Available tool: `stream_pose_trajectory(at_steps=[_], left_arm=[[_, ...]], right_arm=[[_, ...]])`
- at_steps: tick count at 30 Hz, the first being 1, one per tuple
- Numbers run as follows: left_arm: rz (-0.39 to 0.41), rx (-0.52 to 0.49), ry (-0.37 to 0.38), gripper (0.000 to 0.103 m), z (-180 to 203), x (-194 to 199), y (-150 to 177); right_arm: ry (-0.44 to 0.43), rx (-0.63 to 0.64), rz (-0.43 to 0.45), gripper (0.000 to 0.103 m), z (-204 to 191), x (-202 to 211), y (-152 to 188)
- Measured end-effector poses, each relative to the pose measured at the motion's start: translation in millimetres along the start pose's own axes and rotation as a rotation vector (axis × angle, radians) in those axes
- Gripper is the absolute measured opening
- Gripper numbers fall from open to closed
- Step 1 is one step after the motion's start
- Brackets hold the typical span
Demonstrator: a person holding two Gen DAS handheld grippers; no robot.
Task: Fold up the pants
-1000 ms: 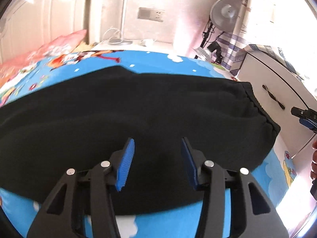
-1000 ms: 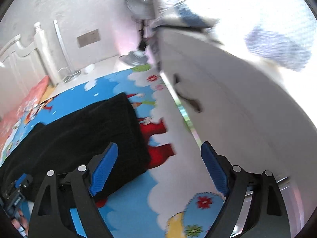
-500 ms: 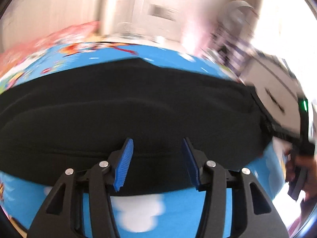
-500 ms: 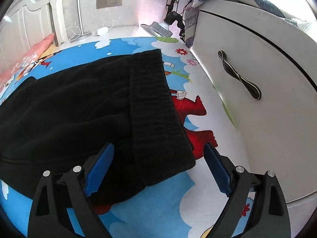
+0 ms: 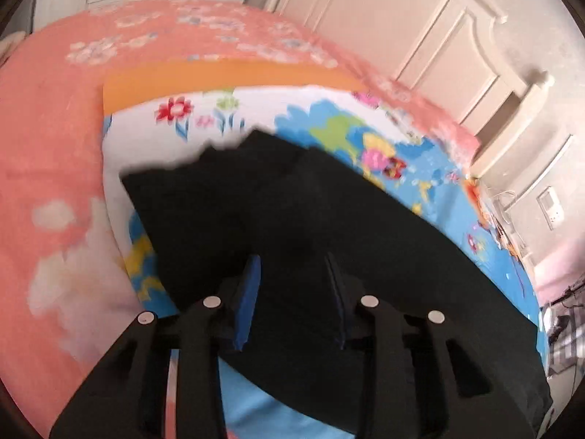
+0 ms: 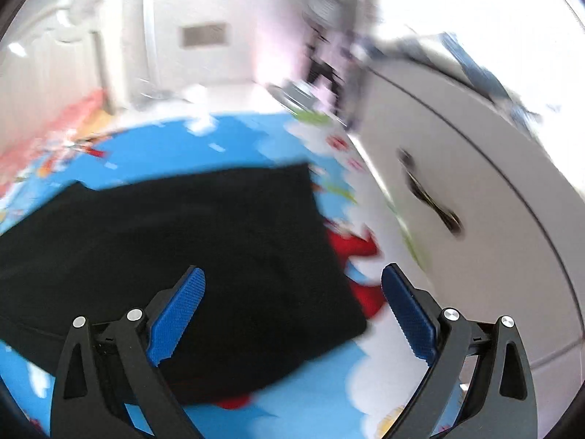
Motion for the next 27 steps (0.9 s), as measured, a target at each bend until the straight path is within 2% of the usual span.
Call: stream_pose_trajectory(at_steps=[2, 3, 6, 9, 10, 12, 14, 16, 17, 20, 23, 25, 27], left_arm=[[0.022, -0.075, -0.052, 0.053, 7.6, 3.8, -10.4], [0.005, -0.109, -0.052, 0.055, 11.1, -2.5, -16.2], [-0.07, -0.118, -0.06, 0.055, 7.4, -36.2, -32.9], [-0.079, -0.134, -0.058, 0.055, 6.4, -44.3, -40.2], [-0.076, -0.101, -0.036, 0.055, 0.3, -41.0, -40.0], [0.017, -0.007, 0.043, 0.055, -12.9, -13.4, -39.6], [0.096, 0.073, 0.045, 0.055, -37.0, 16.7, -35.7], [0.105, 0.21, 0.025, 0.053, -69.4, 31.8, -24.0], [0.116, 0.302, 0.066, 0.053, -90.3, 39.3, -11.8], [0.1, 0.395, 0.114, 0.053, -119.0, 44.7, 14.8], [0.057, 0.492, 0.259, 0.053, -130.1, 28.2, 33.3], [0.061, 0.512, 0.329, 0.052, -129.7, 18.3, 34.1], [0.041, 0.536, 0.391, 0.047, -129.1, 1.6, 31.8]], right_arm=[[-0.049, 0.053, -0.002, 0.094, -25.3, -8.6, -4.3], [-0.059, 0.076, -0.001, 0.094, -35.7, -14.1, -6.0], [-0.061, 0.136, 0.017, 0.094, -60.9, -38.4, -16.3], [0.022, 0.176, 0.017, 0.094, -67.5, -72.2, -20.4], [0.057, 0.183, 0.006, 0.094, -66.2, -82.6, -20.2], [0.107, 0.174, -0.06, 0.095, -55.9, -107.2, -13.4], [0.08, 0.148, -0.057, 0.097, -49.4, -109.1, -9.3], [0.087, 0.161, -0.046, 0.097, -50.6, -108.7, -8.6], [0.091, 0.162, -0.041, 0.097, -50.6, -108.5, -8.4], [0.096, 0.161, -0.028, 0.097, -51.0, -106.9, -6.6], [0.097, 0.161, -0.023, 0.097, -50.5, -107.9, -6.8], [0.09, 0.151, -0.023, 0.097, -48.6, -107.5, -7.1], [0.087, 0.147, -0.022, 0.097, -47.9, -107.6, -6.7]])
Point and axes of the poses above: each gripper's, at about its wrist camera, not at the fingertips, and x roughly against the way its jaws point, z to its right, y to its underside, the point moved 2 cm from there along -x, roughly the way its jaws point, and after that the axes turned 15 degrees about -x, right-handed, at the moved point
